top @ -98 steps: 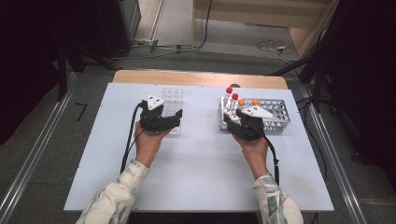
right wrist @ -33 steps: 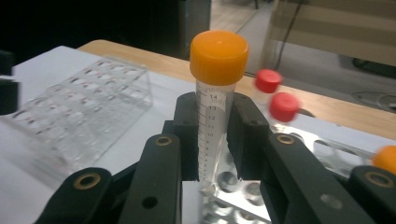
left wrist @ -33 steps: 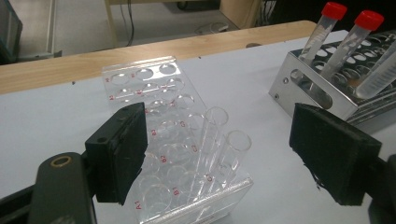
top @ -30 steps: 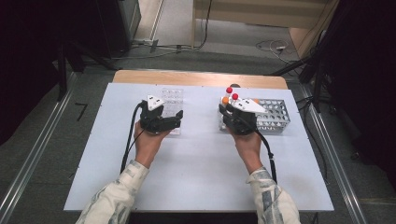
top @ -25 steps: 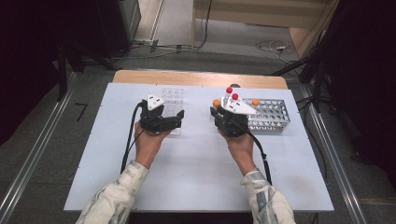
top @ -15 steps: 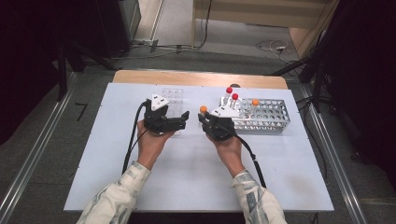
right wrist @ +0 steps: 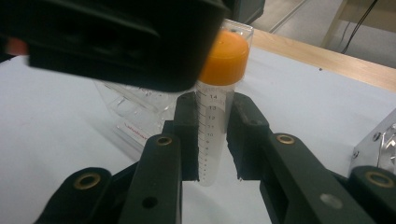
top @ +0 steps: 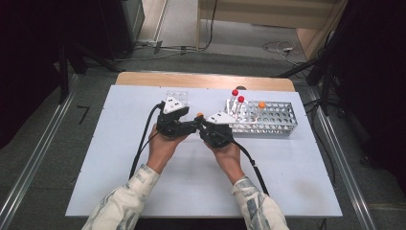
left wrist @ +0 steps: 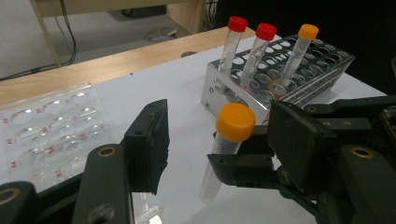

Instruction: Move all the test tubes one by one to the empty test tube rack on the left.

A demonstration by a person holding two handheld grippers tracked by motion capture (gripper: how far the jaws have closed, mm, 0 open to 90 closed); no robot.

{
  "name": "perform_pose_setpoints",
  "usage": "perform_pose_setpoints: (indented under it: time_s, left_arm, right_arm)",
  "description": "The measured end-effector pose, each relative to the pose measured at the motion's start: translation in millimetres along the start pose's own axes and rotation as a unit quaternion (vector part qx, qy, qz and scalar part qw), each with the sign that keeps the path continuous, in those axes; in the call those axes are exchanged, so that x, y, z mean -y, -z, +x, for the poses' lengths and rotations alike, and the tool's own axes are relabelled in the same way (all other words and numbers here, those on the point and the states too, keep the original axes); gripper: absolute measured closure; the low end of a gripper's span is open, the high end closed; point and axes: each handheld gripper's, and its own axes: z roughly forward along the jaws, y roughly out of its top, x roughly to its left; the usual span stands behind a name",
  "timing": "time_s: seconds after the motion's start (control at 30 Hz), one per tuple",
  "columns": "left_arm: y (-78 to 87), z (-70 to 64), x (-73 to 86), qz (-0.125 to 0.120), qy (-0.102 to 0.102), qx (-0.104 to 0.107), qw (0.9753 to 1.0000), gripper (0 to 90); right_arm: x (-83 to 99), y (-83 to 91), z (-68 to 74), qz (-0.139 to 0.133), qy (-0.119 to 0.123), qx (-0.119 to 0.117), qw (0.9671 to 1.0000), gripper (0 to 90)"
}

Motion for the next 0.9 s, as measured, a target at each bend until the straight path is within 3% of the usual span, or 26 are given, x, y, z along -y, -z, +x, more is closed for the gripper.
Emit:
perform_pose_setpoints:
  time_s: [0.2, 0.33, 0.53, 0.63, 0.9]
  left_arm:
    - [-6.6, -2.5, 0.1, 0.007, -0.003, 0.02, 0.9998, 61.5]
    - [-8.7, -2.3, 0.9, 0.012, -0.004, 0.018, 0.9997, 68.5]
    - [-7.2, -1.9, -0.3, 0.011, 0.0, 0.014, 0.9998, 70.4]
    - [-3.9, 0.1, -3.5, 0.005, 0.002, 0.01, 0.9999, 70.5]
    - [12.5, 10.0, -16.3, -0.016, 0.011, -0.006, 0.9998, 70.6]
  right_arm:
    - [0.2, 0.4, 2.3, 0.001, 0.001, -0.002, 1.0, 72.0]
    - [-0.1, 1.1, 3.3, -0.002, 0.002, -0.003, 1.0, 72.0]
    - [-0.2, 2.2, 3.5, -0.003, 0.004, -0.004, 1.0, 70.3]
    - [-0.6, 3.9, 3.6, -0.003, 0.006, -0.009, 0.9999, 60.2]
    - [0.3, 12.1, -1.7, -0.003, 0.005, -0.023, 0.9997, 45.5]
